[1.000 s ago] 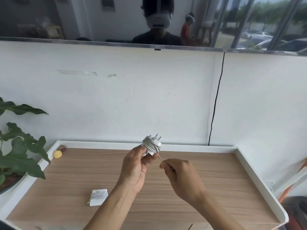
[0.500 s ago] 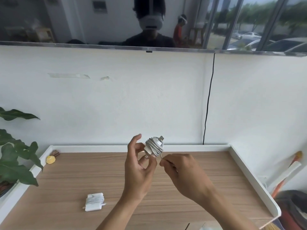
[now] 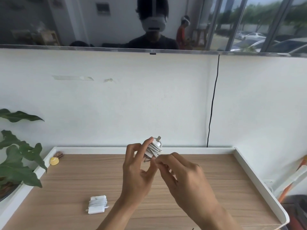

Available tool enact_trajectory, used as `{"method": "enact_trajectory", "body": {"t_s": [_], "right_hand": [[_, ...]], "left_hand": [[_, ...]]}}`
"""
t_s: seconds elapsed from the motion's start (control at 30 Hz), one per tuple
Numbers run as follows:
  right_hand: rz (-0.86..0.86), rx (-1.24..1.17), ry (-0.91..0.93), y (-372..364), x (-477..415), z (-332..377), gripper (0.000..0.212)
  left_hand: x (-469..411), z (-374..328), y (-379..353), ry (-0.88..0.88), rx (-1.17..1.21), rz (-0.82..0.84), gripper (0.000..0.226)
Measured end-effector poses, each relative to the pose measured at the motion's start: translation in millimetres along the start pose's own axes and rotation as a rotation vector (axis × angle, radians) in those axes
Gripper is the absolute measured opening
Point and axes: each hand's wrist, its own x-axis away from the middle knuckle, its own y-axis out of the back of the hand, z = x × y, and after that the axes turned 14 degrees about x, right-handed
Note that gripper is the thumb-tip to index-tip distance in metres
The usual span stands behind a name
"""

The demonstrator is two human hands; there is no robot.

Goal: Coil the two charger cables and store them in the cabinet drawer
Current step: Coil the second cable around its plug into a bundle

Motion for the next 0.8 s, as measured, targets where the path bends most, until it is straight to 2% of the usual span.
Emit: {"method": "enact_trajectory", "body": {"t_s": [0.07,0.17,0.27,0.43,0.57,0.7,0.8], "right_hand": [[0.042,-0.122,0.042,0.5,-4.8,-1.6,0.008],[0.076,-0.168,0.117,6.4,-17.2,-9.6,0.019],[0.038,-0.207,0.140,12.4,-29.0,-23.0,0.014],[-0.175,-0.286,0.027,-2.6,-23.2,-18.6,0.024],[-0.240,-0.423,-0.081,-11.9,-17.5,-9.2,0.023],[-0.243,-0.468,-0.117,-12.3,-18.9,-5.6,0.026],[-0.293,-0.474,-0.167,-12.5,-19.4,-7.1,0.020]], "left_hand": [[-1.7,-3.1,1.9,0.004,-0.015,0.016,0.057],[-2.8,-2.8,6.1,-0.063,-0.092,0.046,0.052],[-2.2,-3.2,7.4,-0.133,-0.092,0.060,0.052],[-8.1,-4.2,11.4,-0.286,-0.112,0.064,0.054],[-6.7,-3.2,12.5,-0.360,-0.178,0.136,0.046],[-0.3,-5.3,12.1,-0.195,-0.034,0.045,0.064],[5.6,-9.9,11.7,-0.050,0.179,0.069,0.055]]}}
